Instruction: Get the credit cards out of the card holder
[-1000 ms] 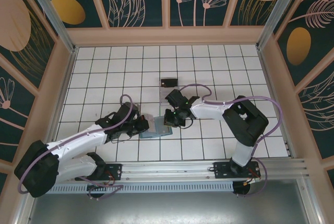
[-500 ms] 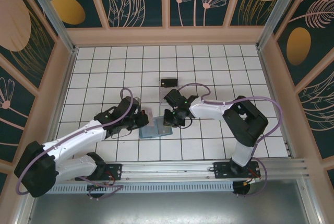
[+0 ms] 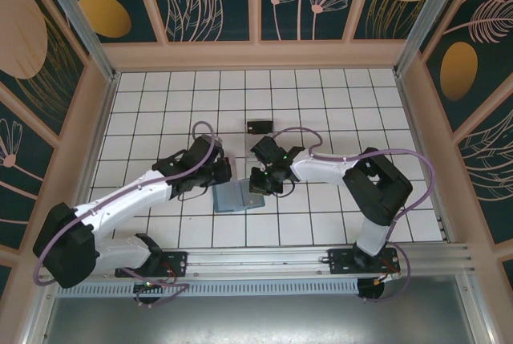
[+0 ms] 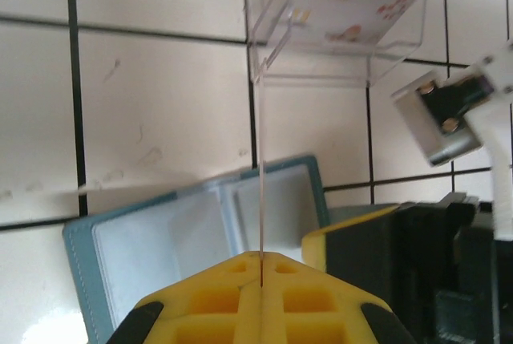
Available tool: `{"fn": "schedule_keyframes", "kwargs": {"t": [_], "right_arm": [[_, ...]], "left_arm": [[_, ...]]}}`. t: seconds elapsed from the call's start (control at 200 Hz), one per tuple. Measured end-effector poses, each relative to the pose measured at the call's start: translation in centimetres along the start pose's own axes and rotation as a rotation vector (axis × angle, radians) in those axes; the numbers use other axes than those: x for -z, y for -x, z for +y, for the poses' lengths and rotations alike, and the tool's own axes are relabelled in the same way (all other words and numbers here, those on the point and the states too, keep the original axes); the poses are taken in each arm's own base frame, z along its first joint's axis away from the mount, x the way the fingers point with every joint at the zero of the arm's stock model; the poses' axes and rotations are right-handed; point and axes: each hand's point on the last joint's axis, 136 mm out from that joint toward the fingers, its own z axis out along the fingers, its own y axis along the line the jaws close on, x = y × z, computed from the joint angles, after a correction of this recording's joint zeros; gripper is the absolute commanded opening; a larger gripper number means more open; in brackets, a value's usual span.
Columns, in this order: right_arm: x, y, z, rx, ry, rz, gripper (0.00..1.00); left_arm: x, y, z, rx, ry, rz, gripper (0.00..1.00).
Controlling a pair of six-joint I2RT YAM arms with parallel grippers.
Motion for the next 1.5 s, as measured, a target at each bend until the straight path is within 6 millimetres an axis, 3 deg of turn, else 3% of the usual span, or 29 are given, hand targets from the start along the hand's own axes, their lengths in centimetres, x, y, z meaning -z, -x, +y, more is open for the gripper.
{"fn": "schedule_keyframes", "kwargs": {"t": [0.185, 0.36, 0.525, 0.701, 0.826, 1.001, 1.311, 1.501], "right_arm": [[-0.2, -0.1, 1.0, 0.022, 0.046, 0.001, 0.11], [-0.5, -0.5, 0.7, 0.024, 0.050, 0.007, 0.11], [-0.2, -0.9, 0.3, 0.022, 0.050, 0.004, 0.11], [0.7, -0.6, 0.8, 0.030, 0.066, -0.023, 0.11], [1.4, -0.2, 0.7, 0.025, 0.070, -0.042, 0.11], [3.1, 0.4, -0.9, -0.013, 0.062, -0.084, 0.11], [5.0, 0.5, -4.1, -0.073, 0.038, -0.136, 0.11], [6.0, 0.8, -5.0, -0.097, 0.037, -0.162, 0.11]], "left_arm": [[0.0, 3.2, -1.1, -0.067, 0.013, -0.053, 0.00], [-0.4, 7.1, -2.1, -0.144, 0.023, -0.087, 0.00], [-1.5, 10.5, -5.5, -0.352, -0.020, -0.083, 0.00], [-2.1, 12.5, -6.7, -0.608, 0.012, -0.089, 0.00], [-2.0, 12.7, -6.7, -0.784, 0.028, -0.092, 0.00], [-2.4, 12.0, -6.8, -0.984, 0.013, -0.057, 0.00], [-6.7, 9.4, -6.6, -1.174, -0.075, 0.187, 0.00], [-8.0, 8.4, -5.9, -1.233, -0.088, 0.300, 0.00]]}}
